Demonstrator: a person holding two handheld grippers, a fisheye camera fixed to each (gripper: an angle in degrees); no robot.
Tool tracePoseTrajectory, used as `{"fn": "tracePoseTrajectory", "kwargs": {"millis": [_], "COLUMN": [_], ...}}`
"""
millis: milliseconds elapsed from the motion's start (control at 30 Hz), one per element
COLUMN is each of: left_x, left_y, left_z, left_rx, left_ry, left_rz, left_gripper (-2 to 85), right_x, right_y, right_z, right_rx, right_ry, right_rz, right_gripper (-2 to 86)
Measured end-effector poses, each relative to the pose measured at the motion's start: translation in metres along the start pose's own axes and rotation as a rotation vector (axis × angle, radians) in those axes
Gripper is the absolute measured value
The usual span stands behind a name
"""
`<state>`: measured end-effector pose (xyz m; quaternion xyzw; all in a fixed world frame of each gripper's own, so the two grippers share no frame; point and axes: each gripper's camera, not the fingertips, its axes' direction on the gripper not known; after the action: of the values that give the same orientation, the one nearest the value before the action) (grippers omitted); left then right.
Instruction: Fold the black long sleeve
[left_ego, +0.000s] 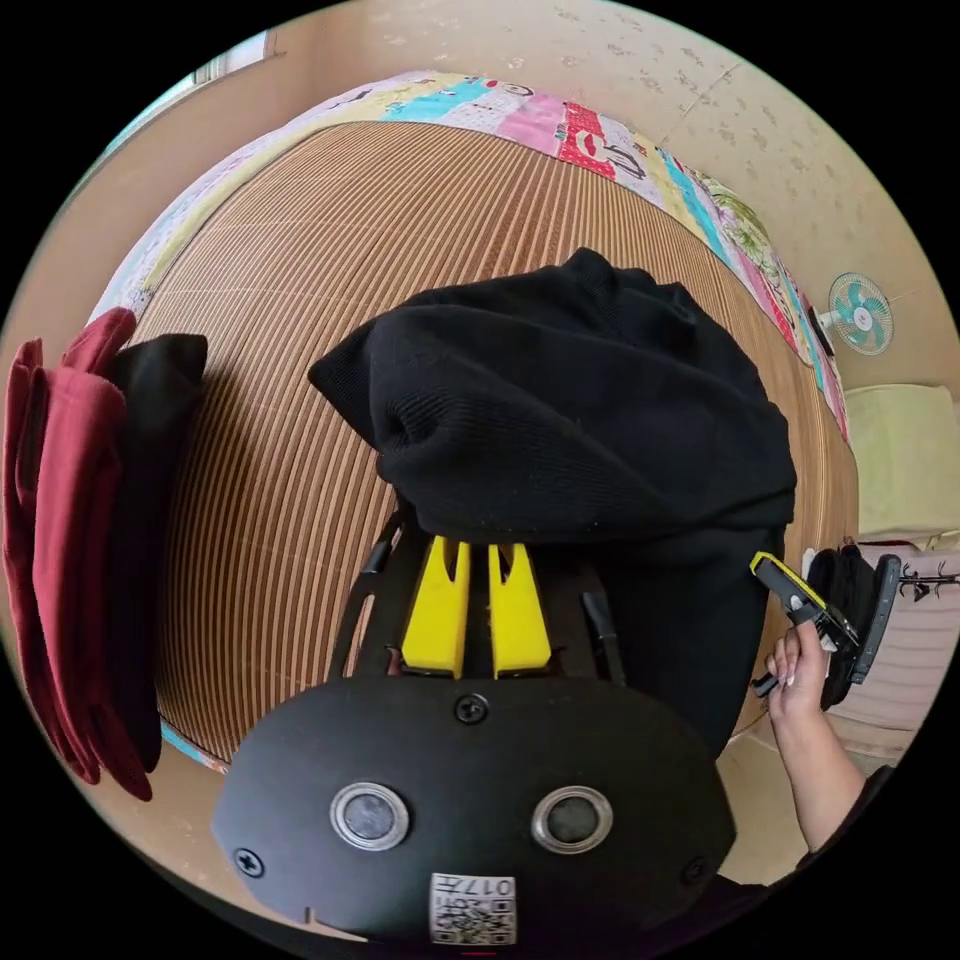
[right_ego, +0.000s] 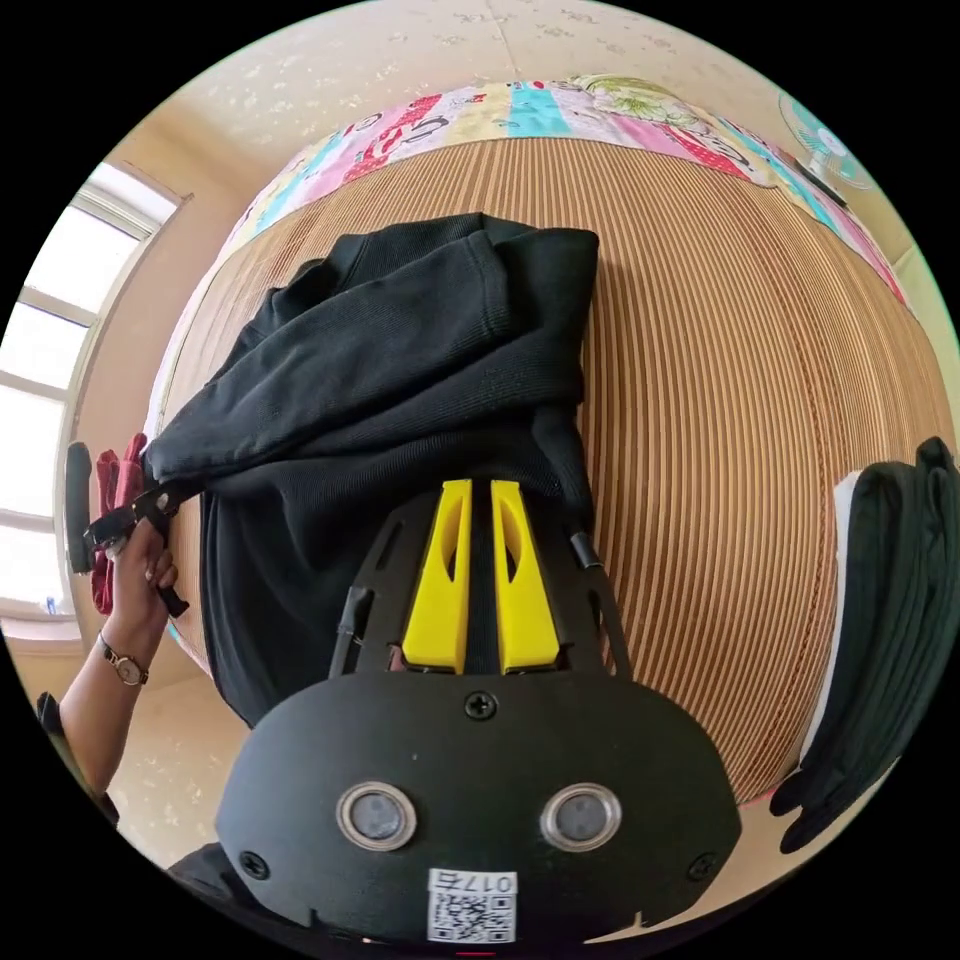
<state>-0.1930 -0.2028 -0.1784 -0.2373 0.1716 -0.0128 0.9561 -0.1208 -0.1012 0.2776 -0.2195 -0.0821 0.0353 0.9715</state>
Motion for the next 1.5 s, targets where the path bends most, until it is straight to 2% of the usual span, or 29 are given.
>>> {"fn": "tracePoseTrajectory", "kwargs": {"millis": [167, 300, 433, 500, 600, 767, 933, 1000, 1100, 1233, 1267, 1300, 1367, 1500], "left_x": [-0.004, -0.022, -0.051, -0.071, -0.095, -0.119, -0.128, -0.14, -0.163, -0.187, -0.194, -0.202, -0.212, -0.218], "left_y": [-0.086, -0.081, -0.017, 0.033, 0.079, 0.103, 0.087, 0.076, 0.079, 0.115, 0.127, 0.136, 0.138, 0.082], "left_z": [-0.01, -0.052, -0.061, -0.06, -0.055, -0.04, -0.043, -0.046, -0.077, -0.122, -0.138, -0.156, -0.184, -0.227], "left_rx": [0.117, 0.194, 0.09, -0.009, -0.142, -0.276, -0.26, -0.331, -0.344, -0.392, -0.379, -0.342, -0.246, 0.073], "left_ry": [0.116, 0.22, 0.208, 0.173, 0.16, 0.139, 0.059, 0.199, 0.362, 0.495, 0.583, 0.679, 0.823, 1.036], "left_rz": [0.001, 0.112, 0.182, 0.197, 0.138, 0.052, 0.029, 0.013, -0.03, -0.089, -0.121, -0.158, -0.215, -0.229], "left_gripper": [3.3, 7.1, 11.4, 12.6, 14.0, 13.0, 8.3, 4.7, 3.9, 3.4, 3.4, 3.4, 3.6, 3.9], "right_x": [0.024, 0.04, 0.076, 0.104, 0.132, 0.154, 0.166, 0.183, 0.205, 0.227, 0.237, 0.245, 0.251, 0.249], "right_y": [-0.07, -0.042, 0.036, 0.09, 0.144, 0.181, 0.187, 0.192, 0.211, 0.261, 0.279, 0.293, 0.302, 0.253], "right_z": [-0.017, -0.067, -0.08, -0.078, -0.085, -0.084, -0.079, -0.09, -0.123, -0.159, -0.171, -0.187, -0.212, -0.232], "right_rx": [0.047, 0.087, -0.011, -0.116, -0.151, -0.179, -0.22, -0.224, -0.2, -0.239, -0.223, -0.136, 0.04, 0.338], "right_ry": [-0.12, -0.177, -0.132, -0.095, -0.141, -0.199, -0.148, -0.259, -0.354, -0.506, -0.621, -0.789, -0.964, -1.186], "right_rz": [0.044, -0.127, -0.117, -0.04, 0.082, 0.186, 0.201, 0.242, 0.246, 0.306, 0.377, 0.428, 0.458, 0.344], "right_gripper": [2.8, 2.9, 6.0, 7.6, 9.3, 10.6, 6.9, 4.5, 3.6, 3.1, 3.0, 3.0, 2.9, 2.7]}}
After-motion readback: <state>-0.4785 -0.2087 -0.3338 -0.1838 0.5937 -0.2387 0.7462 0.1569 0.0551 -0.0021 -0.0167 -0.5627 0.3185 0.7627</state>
